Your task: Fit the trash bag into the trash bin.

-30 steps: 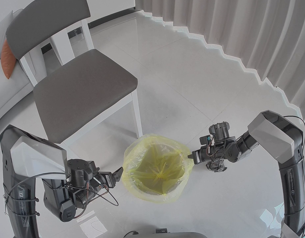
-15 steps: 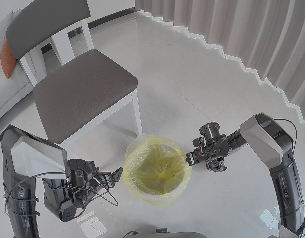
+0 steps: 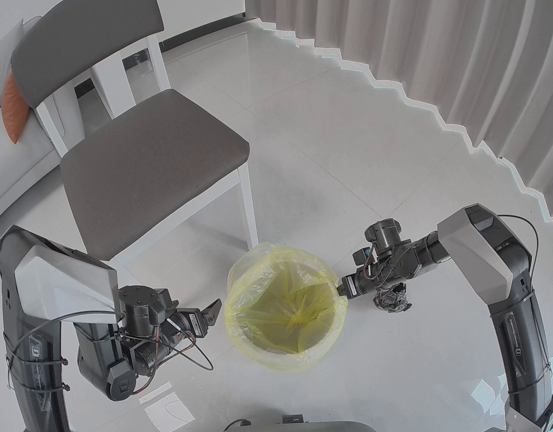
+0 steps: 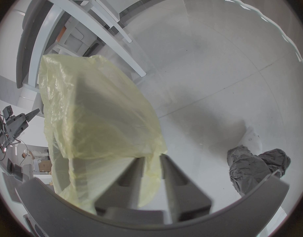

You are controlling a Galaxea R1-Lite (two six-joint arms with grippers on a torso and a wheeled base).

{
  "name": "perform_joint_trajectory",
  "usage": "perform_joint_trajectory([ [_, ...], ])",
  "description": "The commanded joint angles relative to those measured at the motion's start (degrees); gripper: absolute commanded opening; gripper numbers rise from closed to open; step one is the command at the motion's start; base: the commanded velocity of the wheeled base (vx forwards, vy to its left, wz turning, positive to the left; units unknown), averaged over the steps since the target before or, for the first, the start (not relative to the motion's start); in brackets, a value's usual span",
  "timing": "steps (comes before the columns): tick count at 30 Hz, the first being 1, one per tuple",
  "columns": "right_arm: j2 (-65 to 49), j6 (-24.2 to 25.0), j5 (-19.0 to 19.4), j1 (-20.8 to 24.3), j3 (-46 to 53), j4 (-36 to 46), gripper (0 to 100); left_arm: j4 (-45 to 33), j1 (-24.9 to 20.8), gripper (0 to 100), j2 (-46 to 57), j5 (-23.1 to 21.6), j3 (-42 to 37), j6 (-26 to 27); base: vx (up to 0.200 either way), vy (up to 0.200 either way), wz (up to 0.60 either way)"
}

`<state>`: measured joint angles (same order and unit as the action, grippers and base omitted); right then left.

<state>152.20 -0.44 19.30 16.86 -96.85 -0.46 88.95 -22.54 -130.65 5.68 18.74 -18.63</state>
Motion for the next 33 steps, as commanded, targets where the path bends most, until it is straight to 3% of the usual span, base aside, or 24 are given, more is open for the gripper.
perform_joint_trajectory([
  [1, -5.07, -0.18, 0.04, -0.78, 3.43, -0.06, 100, 0.96, 0.13, 100, 0.3, 0.03, -0.19, -0.01, 0.0, 0.0, 0.0],
  [7, -11.75, -0.62, -0.05, -0.95, 6.94, -0.06, 100, 1.05, 0.13, 100, 1.18, 0.03, -0.54, -0.09, 0.0, 0.0, 0.0],
  [12, -18.52, -3.78, 0.04, -1.48, 9.4, 0.02, 100, 1.05, 0.13, 100, 2.06, 0.03, -0.72, -0.18, 0.0, 0.0, 0.0],
  [18, -19.57, -5.45, 0.21, -0.95, 7.91, -0.94, 100, 0.96, -0.4, 100, 2.15, 0.03, -0.54, -0.09, 0.0, 0.0, 0.0],
  [22, -18.43, -6.5, 1.88, 1.6, 4.66, -1.29, 100, 1.05, -0.57, 100, 2.33, 0.38, -0.63, -0.01, 0.0, 0.0, 0.0],
  [27, -16.06, -6.42, 7.51, 4.23, 1.93, -5.34, 100, 0.96, -0.57, 100, 3.12, 0.65, -0.81, 0.08, 0.0, 0.0, 0.0],
  [33, -12.1, -7.65, 7.77, 4.67, -1.14, -6.13, 100, 0.96, -0.57, 100, 4.0, 0.65, -1.6, 0.08, 0.0, 0.0, 0.0],
])
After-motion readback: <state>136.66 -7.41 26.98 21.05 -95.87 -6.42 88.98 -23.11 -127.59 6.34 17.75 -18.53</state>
